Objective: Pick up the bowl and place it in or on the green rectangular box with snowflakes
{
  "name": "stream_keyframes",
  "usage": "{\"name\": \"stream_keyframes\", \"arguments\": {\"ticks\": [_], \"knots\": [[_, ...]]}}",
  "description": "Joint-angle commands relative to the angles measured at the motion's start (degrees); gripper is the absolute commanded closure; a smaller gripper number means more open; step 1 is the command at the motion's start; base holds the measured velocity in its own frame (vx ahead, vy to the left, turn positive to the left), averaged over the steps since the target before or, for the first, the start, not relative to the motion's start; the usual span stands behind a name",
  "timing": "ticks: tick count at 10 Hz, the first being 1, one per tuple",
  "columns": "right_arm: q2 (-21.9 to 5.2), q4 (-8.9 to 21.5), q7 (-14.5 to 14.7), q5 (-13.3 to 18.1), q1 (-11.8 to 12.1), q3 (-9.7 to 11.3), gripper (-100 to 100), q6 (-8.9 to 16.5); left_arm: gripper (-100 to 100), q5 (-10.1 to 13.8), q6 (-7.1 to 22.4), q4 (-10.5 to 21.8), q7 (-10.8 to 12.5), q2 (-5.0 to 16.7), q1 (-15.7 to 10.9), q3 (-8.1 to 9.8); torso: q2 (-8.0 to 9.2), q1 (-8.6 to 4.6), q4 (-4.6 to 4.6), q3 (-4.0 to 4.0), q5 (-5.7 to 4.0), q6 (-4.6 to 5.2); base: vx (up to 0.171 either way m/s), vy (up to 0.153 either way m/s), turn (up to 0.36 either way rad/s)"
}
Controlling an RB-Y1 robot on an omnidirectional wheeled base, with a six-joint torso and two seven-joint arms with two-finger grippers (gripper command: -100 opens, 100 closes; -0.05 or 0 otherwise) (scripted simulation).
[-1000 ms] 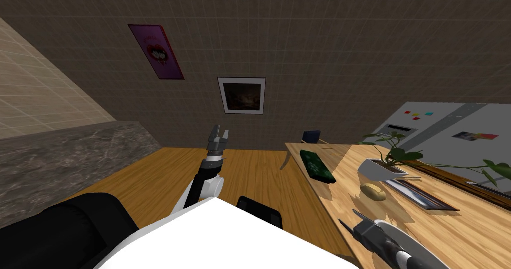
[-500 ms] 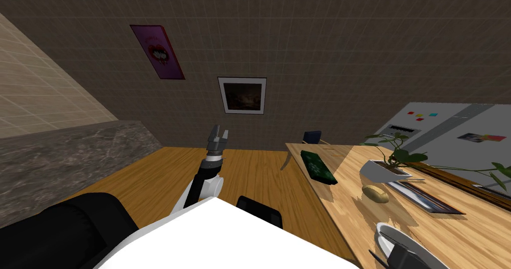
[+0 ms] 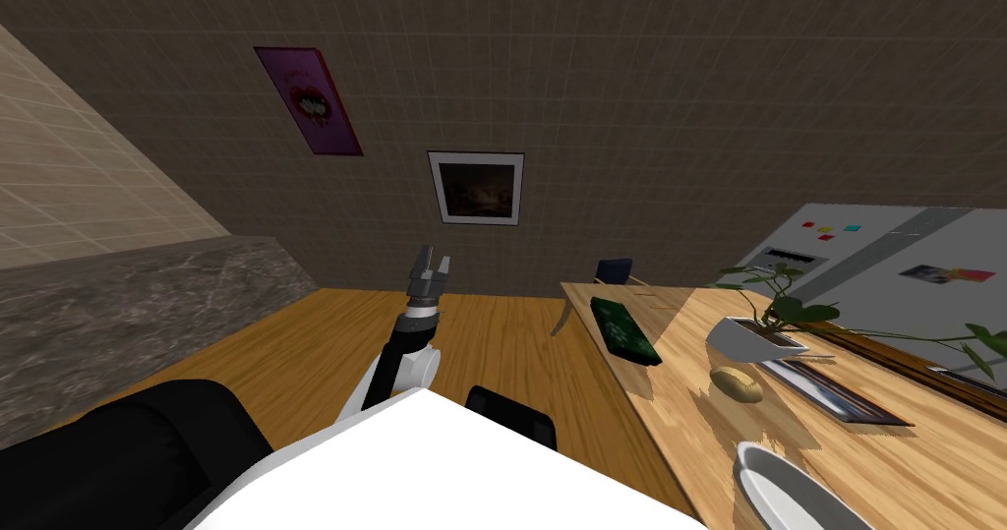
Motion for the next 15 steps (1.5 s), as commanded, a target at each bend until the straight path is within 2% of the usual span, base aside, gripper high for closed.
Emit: {"name": "stream_keyframes", "arguments": {"ticks": [1,2,3,4,5,6,10,11,12,14,15], "knots": [[0.0,0.0,0.0,0.0,0.0,0.0,-100,0.0,0,0.0,0.0,0.0,0.0,0.0,0.0,0.00,0.00,0.00,0.00,0.00,0.00,0.00,0.017,-0.051,0.002],[-0.1,0.1,0.1,0.1,0.1,0.0,0,-0.1,0,0.0,0.0,0.0,0.0,0.0,0.0,0.00,0.02,0.12,0.01,0.01,0.00,-0.03,0.002,-0.008,0.003],[1.6,0.9,0.6,0.4,-0.3,0.5,-100,0.8,0,0.0,0.0,0.0,0.0,0.0,0.0,-0.01,0.06,0.26,0.01,0.03,0.04,-0.02,0.016,-0.026,0.069],[2.6,1.3,0.9,0.6,-0.6,0.7,-100,1.3,0,0.0,0.0,0.0,0.0,0.0,0.0,-0.01,0.03,0.24,0.01,0.02,0.03,-0.04,0.027,-0.041,0.092],[1.9,1.2,0.7,0.4,-0.4,0.4,-100,0.7,0,0.0,0.0,0.0,0.0,0.0,0.0,-0.01,-0.01,0.19,0.00,-0.01,0.02,-0.04,0.012,-0.020,0.019],[2.0,1.3,0.8,0.5,-0.5,0.4,100,0.7,0,0.0,0.0,0.0,0.0,0.0,0.0,-0.01,0.02,0.26,0.01,0.01,0.04,-0.02,0.000,0.000,0.000],[2.1,1.4,0.7,0.4,-0.5,0.4,100,0.8,0,0.0,0.0,0.0,0.0,0.0,0.0,-0.01,0.05,0.34,0.00,0.02,0.07,-0.09,0.000,0.000,0.000],[2.1,1.4,0.7,0.4,-0.5,0.4,0,0.8,0,0.0,0.0,0.0,0.0,0.0,0.0,-0.01,0.05,0.34,0.00,0.02,0.06,-0.10,0.000,0.000,0.000],[0.3,0.3,0.2,0.1,0.0,0.1,100,0.1,0,0.0,0.0,0.0,0.0,0.0,0.0,-0.01,0.04,0.34,-0.01,0.01,0.05,-0.10,-0.017,0.028,-0.078],[0.6,0.9,0.6,0.1,-0.2,-0.1,100,-0.3,0,0.0,0.0,0.0,0.0,0.0,0.0,-0.01,0.17,0.54,0.01,0.08,0.13,-0.05,-0.021,0.028,-0.056],[0.6,0.8,0.5,0.1,-0.1,-0.1,0,-0.3,0,0.0,0.0,0.0,0.0,0.0,0.0,-0.01,0.13,0.49,0.01,0.06,0.13,-0.10,0.000,0.000,0.000]]}}
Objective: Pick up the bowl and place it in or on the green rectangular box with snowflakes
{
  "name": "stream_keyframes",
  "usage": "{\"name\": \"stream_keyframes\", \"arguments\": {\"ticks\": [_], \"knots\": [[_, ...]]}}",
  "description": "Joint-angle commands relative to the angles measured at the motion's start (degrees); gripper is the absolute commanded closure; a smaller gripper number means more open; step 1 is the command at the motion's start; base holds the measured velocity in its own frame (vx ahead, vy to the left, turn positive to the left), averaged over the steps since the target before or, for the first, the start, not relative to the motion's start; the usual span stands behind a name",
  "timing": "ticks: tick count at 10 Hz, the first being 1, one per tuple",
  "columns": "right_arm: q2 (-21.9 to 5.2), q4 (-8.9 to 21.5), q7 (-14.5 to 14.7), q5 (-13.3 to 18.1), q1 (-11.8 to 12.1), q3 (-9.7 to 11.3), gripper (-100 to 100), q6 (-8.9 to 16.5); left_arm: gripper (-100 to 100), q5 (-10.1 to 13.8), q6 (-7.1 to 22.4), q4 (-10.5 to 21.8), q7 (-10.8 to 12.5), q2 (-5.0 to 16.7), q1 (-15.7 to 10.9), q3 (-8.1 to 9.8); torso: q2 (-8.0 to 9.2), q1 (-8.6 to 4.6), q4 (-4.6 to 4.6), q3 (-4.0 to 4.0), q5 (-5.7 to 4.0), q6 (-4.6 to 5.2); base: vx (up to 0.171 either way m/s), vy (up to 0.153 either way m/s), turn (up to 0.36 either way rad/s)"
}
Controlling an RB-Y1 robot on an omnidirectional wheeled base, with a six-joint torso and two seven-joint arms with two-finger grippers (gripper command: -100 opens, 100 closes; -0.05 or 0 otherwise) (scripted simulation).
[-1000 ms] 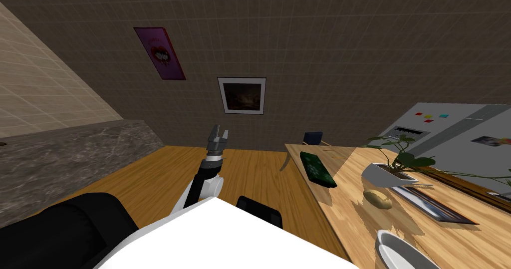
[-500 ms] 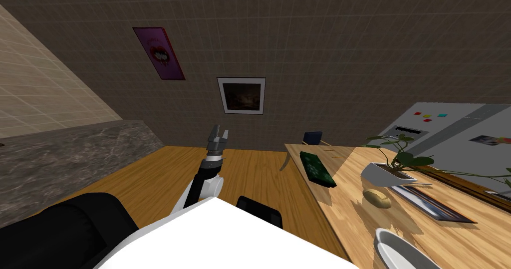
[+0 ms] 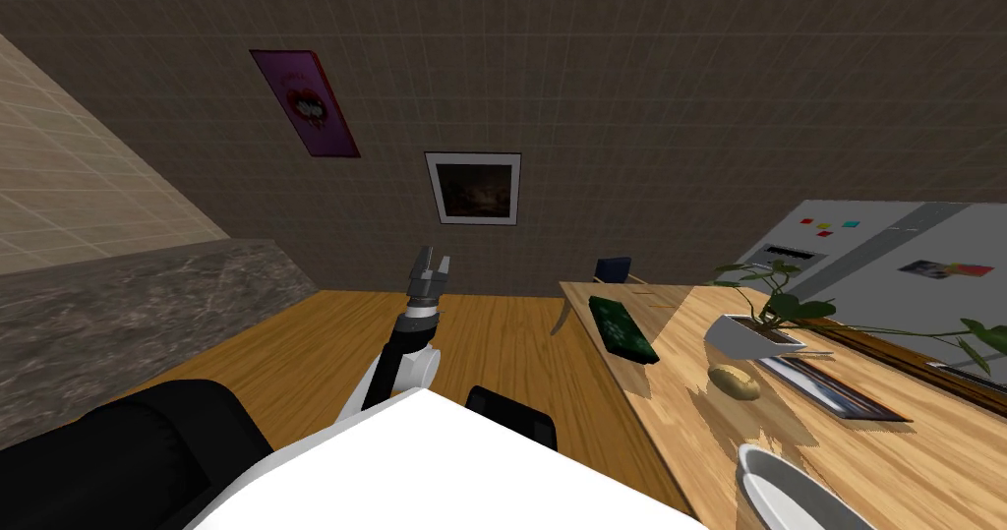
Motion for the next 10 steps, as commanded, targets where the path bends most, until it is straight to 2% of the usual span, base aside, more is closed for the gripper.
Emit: {"name": "stream_keyframes", "arguments": {"ticks": [1,5,10], "knots": [[-2.0,-0.3,0.0,-0.2,-1.0,-1.4,100,0.1,0,0.0,0.0,0.0,0.0,0.0,0.0,0.00,0.00,0.00,0.00,0.00,0.00,0.00,0.021,0.085,0.010],[-6.8,-1.1,-0.6,-0.7,-2.7,-3.7,100,-0.1,0,0.0,0.0,0.0,0.0,0.0,0.0,-0.01,-0.69,0.96,-0.04,-0.34,0.30,-0.33,0.118,0.172,0.039],[-12.3,-2.0,-1.5,-1.2,-4.0,-5.6,100,-0.9,0,0.0,0.0,0.0,0.0,0.0,0.0,-0.01,-0.87,0.90,-0.07,-0.45,0.30,-0.43,0.159,0.155,0.032]]}}
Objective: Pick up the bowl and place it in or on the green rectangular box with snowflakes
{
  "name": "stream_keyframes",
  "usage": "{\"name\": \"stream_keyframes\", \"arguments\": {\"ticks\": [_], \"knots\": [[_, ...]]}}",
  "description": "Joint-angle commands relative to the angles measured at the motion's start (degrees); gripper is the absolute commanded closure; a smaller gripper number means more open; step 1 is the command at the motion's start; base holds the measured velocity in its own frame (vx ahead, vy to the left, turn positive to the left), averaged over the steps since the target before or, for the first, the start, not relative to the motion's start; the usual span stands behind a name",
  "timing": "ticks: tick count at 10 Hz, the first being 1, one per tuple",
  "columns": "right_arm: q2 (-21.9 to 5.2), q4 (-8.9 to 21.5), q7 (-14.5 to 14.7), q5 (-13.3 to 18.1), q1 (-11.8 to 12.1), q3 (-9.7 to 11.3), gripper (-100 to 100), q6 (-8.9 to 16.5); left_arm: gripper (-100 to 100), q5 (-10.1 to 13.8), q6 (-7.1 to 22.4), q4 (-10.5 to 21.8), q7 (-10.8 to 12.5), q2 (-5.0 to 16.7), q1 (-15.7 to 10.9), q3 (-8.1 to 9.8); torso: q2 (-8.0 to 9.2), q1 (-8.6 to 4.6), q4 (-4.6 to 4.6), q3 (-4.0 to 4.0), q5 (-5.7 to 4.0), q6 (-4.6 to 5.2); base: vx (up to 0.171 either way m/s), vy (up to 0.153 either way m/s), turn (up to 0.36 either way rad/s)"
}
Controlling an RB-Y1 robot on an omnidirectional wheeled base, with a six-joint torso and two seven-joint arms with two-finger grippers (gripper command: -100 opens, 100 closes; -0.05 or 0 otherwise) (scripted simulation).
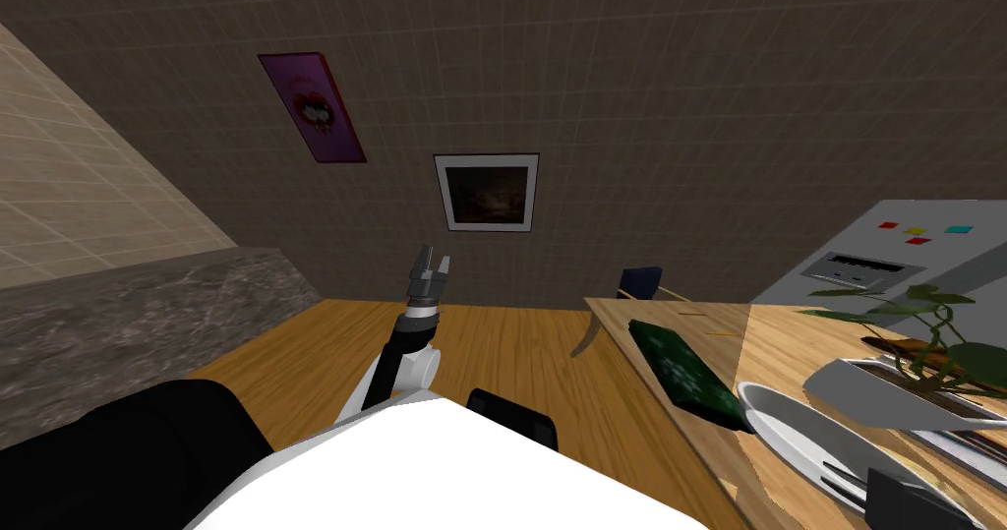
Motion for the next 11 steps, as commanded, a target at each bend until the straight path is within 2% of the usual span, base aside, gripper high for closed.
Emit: {"name": "stream_keyframes", "arguments": {"ticks": [1,4,8,10,11], "knots": [[-1.9,-0.2,-0.3,-0.2,-0.5,-0.6,100,-0.6,0,0.0,0.0,0.0,0.0,0.0,0.0,0.00,0.00,0.00,0.00,0.00,0.00,0.00,0.160,0.166,0.060],[-5.6,-0.5,-1.0,-0.6,-1.0,-1.8,100,-1.6,0,0.0,0.0,0.0,0.0,0.0,0.0,0.00,0.13,-0.10,0.04,0.08,0.05,0.02,0.148,0.133,0.032],[-9.9,0.1,-2.8,-1.5,-0.3,-2.5,100,-3.7,0,0.0,0.0,0.0,0.0,0.0,0.0,0.00,-0.13,0.15,0.00,-0.06,0.15,0.01,0.216,0.143,0.007],[-11.2,1.0,-4.5,-2.2,1.5,-1.7,100,-5.0,0,0.0,0.0,0.0,0.0,0.0,0.0,0.01,-0.01,-0.16,0.02,0.01,0.11,0.12,0.205,0.037,-0.054],[-11.2,1.0,-4.5,-2.2,1.4,-1.7,100,-5.0,0,0.0,0.0,0.0,0.0,0.0,0.0,0.01,0.05,-0.45,0.03,0.04,0.03,0.19,0.136,-0.007,-0.030]]}}
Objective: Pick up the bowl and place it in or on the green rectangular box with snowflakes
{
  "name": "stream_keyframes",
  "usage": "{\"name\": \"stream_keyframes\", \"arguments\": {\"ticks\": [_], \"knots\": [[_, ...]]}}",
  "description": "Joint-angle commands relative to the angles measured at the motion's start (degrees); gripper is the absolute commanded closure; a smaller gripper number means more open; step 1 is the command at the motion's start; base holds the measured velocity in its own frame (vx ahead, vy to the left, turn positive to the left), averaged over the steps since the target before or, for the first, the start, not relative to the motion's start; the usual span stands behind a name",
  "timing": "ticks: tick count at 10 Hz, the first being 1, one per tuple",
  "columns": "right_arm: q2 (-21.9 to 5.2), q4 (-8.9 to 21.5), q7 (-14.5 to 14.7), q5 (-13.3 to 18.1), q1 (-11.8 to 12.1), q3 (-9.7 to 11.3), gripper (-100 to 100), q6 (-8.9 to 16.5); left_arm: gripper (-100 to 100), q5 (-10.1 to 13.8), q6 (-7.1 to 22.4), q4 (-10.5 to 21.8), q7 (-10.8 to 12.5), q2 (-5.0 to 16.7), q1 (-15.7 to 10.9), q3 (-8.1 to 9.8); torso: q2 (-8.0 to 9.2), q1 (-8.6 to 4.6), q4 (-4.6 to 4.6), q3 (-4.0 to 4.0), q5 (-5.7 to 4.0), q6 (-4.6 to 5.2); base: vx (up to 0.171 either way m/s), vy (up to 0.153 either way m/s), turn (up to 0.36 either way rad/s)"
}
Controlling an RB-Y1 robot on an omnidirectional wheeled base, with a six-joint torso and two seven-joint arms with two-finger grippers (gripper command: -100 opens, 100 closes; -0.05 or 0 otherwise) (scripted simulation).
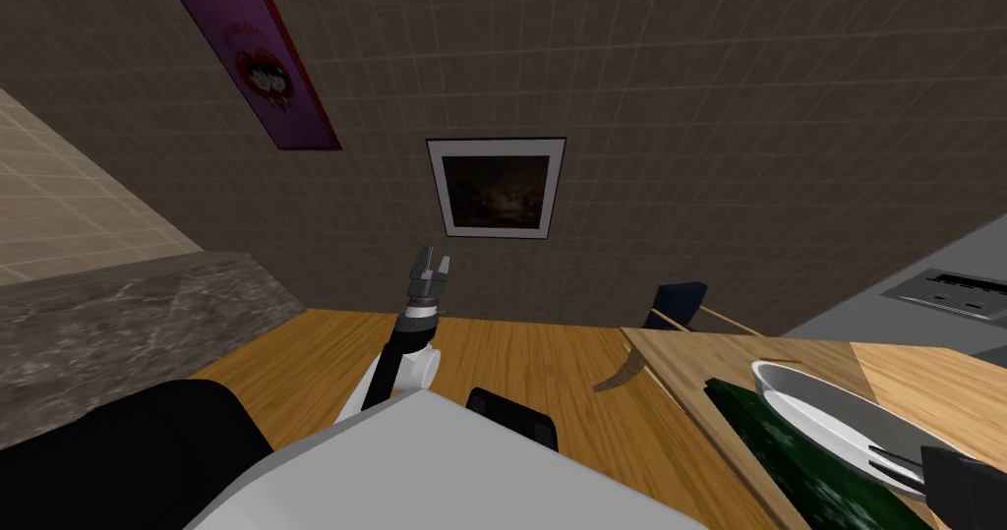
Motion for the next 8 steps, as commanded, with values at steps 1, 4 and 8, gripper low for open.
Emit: {"name": "stream_keyframes", "arguments": {"ticks": [1,4,8], "knots": [[-0.6,-0.7,0.1,-0.8,1.8,-0.9,100,0.3,0,0.0,0.0,0.0,0.0,0.0,0.0,0.00,0.00,0.00,0.00,0.00,0.00,0.00,0.043,-0.008,0.006],[-1.4,0.3,-2.2,-1.4,4.6,0.8,100,-1.2,0,0.0,0.0,0.0,0.0,0.0,0.0,0.00,0.43,-0.02,0.11,0.27,0.03,0.12,0.093,-0.013,-0.062],[-2.0,1.6,-5.4,-2.2,8.9,3.7,100,-3.0,0,0.0,0.0,0.0,0.0,0.0,0.0,0.00,0.27,-0.01,0.10,0.19,0.09,0.17,0.146,-0.011,-0.086]]}}
